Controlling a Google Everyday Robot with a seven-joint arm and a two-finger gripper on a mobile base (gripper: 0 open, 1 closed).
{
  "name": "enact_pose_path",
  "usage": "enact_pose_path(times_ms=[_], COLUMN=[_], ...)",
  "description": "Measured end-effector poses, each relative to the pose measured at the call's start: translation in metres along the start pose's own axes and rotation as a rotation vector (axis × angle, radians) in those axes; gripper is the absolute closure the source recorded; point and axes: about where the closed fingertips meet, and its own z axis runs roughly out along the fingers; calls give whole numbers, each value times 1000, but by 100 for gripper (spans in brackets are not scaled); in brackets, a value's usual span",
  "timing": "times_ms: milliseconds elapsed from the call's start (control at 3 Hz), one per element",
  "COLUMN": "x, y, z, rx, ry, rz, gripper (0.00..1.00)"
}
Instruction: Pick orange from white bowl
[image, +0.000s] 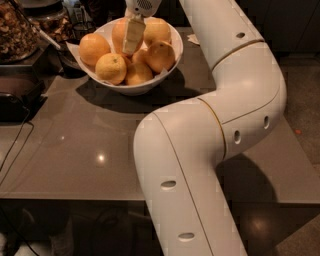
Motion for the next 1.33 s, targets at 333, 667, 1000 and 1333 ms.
enact_pose_path(times_ms=[333, 667, 1000, 1333], x=[1, 11, 11, 2], y=[1, 19, 19, 33], z=[-21, -35, -35, -49], rx=[28, 33, 33, 30], ry=[23, 56, 56, 4], rz=[80, 186, 186, 216], gripper=[100, 100, 100, 100])
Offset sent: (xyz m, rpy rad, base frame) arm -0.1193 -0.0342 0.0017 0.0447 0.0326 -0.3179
